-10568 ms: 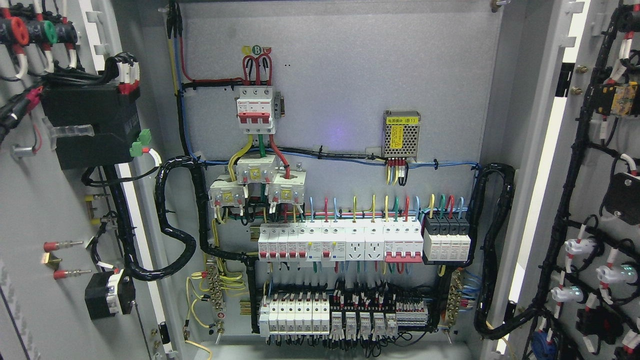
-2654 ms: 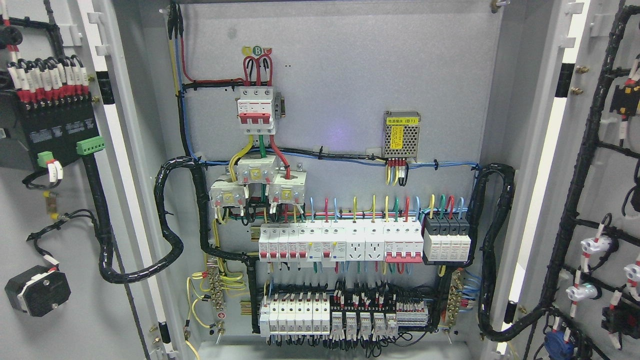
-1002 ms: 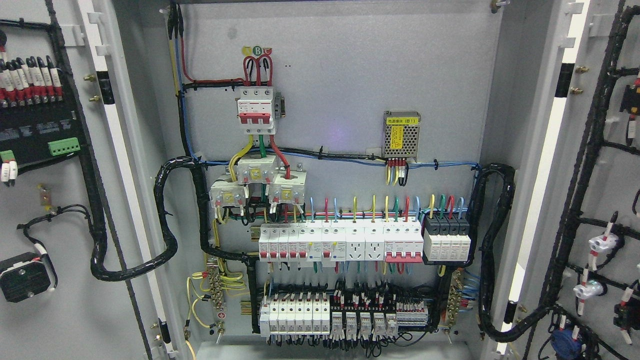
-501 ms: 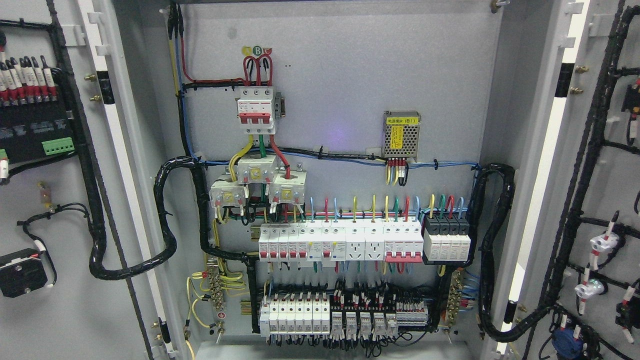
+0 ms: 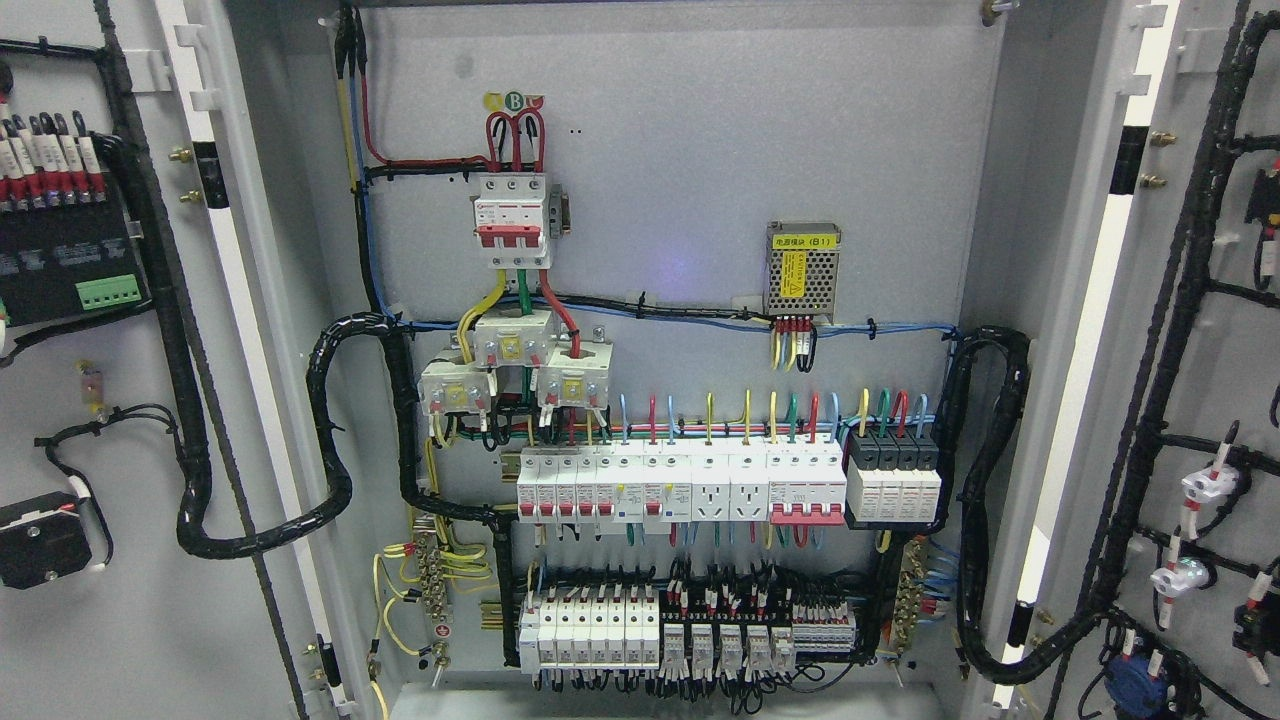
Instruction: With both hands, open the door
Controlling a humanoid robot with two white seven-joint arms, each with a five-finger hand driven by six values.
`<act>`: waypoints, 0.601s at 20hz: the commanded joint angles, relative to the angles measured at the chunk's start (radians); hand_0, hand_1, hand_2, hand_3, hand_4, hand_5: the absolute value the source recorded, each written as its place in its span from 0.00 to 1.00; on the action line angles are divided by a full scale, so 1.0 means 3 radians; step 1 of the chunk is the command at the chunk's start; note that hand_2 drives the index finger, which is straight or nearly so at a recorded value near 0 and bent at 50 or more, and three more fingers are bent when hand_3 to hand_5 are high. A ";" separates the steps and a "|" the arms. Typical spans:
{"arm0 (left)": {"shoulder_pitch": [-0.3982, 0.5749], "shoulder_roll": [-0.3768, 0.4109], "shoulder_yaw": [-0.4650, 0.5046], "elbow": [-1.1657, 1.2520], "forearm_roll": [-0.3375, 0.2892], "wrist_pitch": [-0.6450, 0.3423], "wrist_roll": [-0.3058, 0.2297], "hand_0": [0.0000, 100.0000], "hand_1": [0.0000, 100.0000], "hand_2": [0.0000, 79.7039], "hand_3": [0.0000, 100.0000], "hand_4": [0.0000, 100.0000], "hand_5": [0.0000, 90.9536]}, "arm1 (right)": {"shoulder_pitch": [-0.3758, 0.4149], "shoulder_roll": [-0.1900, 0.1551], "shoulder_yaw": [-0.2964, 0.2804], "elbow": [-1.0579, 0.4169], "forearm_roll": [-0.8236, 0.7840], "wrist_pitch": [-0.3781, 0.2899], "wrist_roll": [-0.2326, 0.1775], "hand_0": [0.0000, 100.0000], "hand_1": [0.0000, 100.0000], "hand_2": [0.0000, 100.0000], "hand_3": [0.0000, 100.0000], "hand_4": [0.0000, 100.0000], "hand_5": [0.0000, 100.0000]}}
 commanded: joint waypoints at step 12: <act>0.0151 -0.0014 -0.0052 -0.0336 0.0024 -0.0027 -0.0008 0.00 0.00 0.00 0.00 0.03 0.00 | 0.0059 0.0024 0.0167 -0.0236 -0.0016 -0.0019 0.0015 0.11 0.00 0.00 0.00 0.00 0.00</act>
